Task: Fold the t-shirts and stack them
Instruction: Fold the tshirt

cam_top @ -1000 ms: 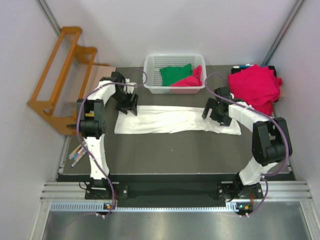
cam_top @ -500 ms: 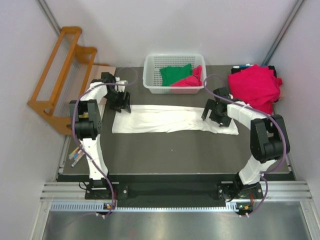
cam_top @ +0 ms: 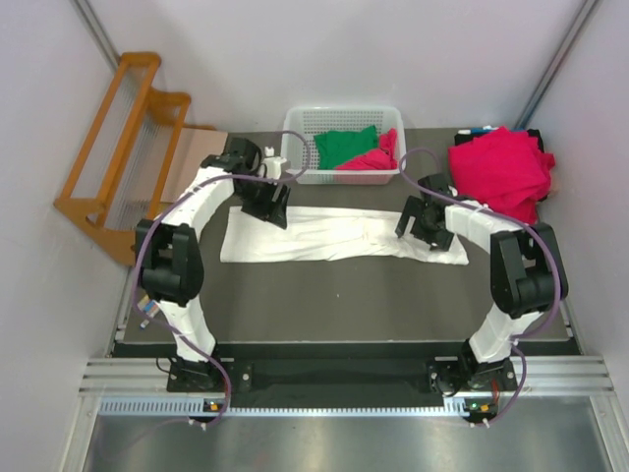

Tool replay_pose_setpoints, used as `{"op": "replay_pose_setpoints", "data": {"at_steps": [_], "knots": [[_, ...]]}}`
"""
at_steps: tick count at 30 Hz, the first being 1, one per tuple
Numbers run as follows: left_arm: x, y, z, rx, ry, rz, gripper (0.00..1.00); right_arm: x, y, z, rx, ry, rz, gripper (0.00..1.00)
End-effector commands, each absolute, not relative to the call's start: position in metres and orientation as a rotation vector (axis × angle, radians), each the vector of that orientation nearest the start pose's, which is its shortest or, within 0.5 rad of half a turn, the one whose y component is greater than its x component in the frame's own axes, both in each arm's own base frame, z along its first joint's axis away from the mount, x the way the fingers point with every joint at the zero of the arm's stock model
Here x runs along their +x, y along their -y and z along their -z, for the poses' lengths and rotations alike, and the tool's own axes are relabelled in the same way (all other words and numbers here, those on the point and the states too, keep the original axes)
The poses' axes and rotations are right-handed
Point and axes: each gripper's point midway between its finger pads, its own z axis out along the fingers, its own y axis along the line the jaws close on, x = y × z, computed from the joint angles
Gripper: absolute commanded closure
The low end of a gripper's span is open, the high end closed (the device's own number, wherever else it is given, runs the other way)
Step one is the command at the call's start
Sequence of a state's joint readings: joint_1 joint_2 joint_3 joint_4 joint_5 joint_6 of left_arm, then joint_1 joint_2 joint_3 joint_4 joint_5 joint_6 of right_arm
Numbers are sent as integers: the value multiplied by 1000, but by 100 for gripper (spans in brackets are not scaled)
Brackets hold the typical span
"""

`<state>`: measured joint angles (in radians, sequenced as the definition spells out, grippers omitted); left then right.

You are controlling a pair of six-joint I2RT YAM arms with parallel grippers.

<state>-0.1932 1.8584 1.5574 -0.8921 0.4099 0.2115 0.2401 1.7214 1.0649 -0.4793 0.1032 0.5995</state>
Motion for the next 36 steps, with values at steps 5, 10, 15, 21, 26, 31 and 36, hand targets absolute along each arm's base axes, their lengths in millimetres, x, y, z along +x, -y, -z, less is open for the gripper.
{"op": "replay_pose_setpoints", "data": {"at_steps": [5, 10, 15, 21, 26, 31, 36], "knots": [[375, 117, -53, 606, -2771, 507, 26, 348, -91, -33, 521, -2632, -128, 0], [381, 88, -35, 525, -2808, 483, 26, 342, -85, -31, 522, -2645, -98, 0], [380, 61, -23, 472, -2837, 449, 27, 339, -77, -38, 521, -2645, -50, 0], [373, 44, -16, 495, -2847, 396, 27, 333, -60, -42, 566, -2657, -69, 0], [367, 24, -16, 475, -2851, 376, 27, 315, -56, -34, 578, -2685, -87, 0], [367, 18, -19, 456, -2846, 387, 27, 308, -52, -22, 594, -2713, -106, 0], [369, 29, -32, 435, -2819, 460, 27, 318, -62, -23, 574, -2716, -172, 0]]}}
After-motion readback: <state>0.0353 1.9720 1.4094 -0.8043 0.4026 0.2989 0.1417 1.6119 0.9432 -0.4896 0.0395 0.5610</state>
